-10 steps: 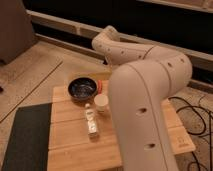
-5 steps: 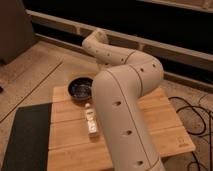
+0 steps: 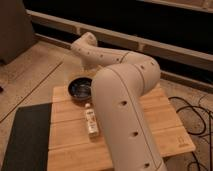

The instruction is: Move the arm in a circular motion

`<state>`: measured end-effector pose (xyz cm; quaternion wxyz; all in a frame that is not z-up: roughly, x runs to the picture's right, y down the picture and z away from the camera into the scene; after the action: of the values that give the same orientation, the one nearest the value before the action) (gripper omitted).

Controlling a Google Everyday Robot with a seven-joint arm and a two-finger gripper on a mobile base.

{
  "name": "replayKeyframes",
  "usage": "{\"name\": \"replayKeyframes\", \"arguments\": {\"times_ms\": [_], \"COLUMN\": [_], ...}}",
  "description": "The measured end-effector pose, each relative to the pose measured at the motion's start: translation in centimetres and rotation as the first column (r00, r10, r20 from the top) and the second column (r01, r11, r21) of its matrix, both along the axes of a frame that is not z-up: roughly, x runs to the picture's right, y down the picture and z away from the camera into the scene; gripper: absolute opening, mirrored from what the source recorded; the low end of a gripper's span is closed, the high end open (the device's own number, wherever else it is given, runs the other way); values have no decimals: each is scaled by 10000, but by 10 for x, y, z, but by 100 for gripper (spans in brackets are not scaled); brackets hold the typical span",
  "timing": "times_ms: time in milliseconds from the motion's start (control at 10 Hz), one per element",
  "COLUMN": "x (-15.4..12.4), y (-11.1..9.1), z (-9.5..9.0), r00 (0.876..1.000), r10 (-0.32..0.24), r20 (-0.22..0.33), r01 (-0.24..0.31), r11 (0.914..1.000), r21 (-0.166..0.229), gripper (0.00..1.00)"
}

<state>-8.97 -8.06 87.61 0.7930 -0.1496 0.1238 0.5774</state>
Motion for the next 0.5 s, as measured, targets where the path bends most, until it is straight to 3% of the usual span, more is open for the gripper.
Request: {"name": "replayKeyframes", "arguments": {"times_ms": [500], "x": [3], "y": [64], "z": [-70], "r00": [9982], "r10": [-300], "r20": [517], "r01": [296], "r11": [9995], "r21": [81], "gripper": [65]}}
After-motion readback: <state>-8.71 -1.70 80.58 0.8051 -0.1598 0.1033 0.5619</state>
